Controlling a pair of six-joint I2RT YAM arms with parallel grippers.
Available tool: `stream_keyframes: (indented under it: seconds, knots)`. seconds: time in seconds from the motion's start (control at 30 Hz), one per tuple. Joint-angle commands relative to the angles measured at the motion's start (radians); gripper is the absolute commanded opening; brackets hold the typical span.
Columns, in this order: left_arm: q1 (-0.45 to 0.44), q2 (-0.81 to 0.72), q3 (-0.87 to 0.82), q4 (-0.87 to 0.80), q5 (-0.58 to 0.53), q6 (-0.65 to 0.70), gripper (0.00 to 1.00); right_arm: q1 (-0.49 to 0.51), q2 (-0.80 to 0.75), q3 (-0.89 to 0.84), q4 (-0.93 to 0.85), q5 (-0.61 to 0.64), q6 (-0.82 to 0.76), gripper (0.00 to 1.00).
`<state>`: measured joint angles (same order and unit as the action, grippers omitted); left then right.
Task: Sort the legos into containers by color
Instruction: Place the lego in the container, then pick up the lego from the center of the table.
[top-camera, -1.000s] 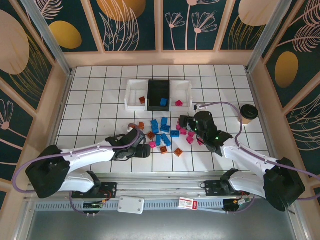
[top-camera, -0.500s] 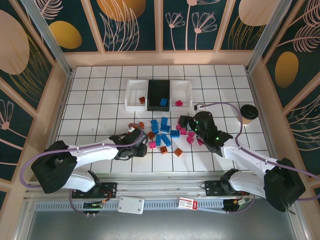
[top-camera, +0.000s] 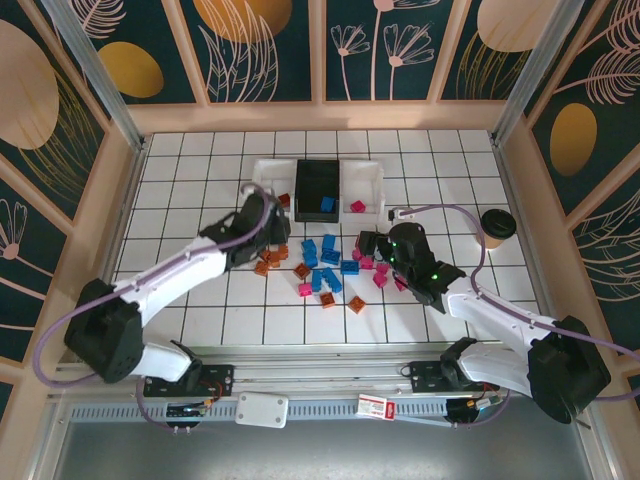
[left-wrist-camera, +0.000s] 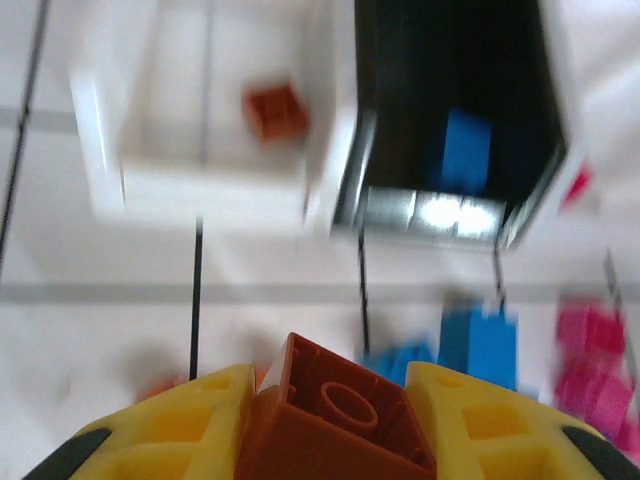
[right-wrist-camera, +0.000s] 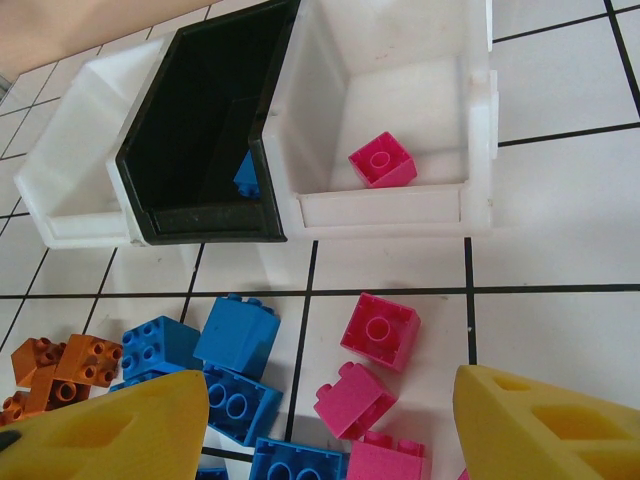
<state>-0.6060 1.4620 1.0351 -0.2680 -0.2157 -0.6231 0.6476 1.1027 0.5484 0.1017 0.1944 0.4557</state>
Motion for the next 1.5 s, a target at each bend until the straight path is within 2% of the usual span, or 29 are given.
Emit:
stream_keyframes:
  seconds: [0.0,0.17,0.4,0.57,0.7,0.87,1.07,1.23,1.47]
  knots:
    - [0.060,0.153,0.149,0.040,-0.032,0.054,0.22,-0.003,0.010,0.001,0.009,0.024,0.024,0.66]
    - [0.138,0.402,0.385,-0.003,-0.049,0.071,0.21,-0.003,0.000,-0.005,-0.011,0.027,0.024,0.66]
    - [0.210,0.597,0.588,-0.077,-0.041,0.049,0.22,-0.006,-0.043,-0.025,-0.038,0.025,0.028,0.66]
    - [0.212,0.653,0.663,-0.106,-0.037,0.051,0.38,-0.005,-0.056,-0.036,-0.054,0.019,0.022,0.67]
    - [0.212,0.636,0.678,-0.111,-0.019,0.043,0.59,-0.004,-0.055,-0.039,-0.053,-0.002,0.023,0.67]
    - [0.209,0.484,0.558,-0.020,0.075,0.016,0.81,0.009,0.009,-0.008,-0.018,-0.098,0.008,0.67]
    - [0.175,0.187,0.227,0.156,0.189,-0.039,0.98,0.116,0.202,0.128,0.023,-0.083,-0.019,0.67]
    - [0.125,-0.043,-0.053,0.239,0.196,-0.085,0.99,0.189,0.417,0.305,0.023,-0.073,-0.053,0.67]
    - [0.118,-0.319,-0.353,0.249,0.142,-0.144,0.99,0.207,0.672,0.533,-0.078,-0.051,-0.063,0.66]
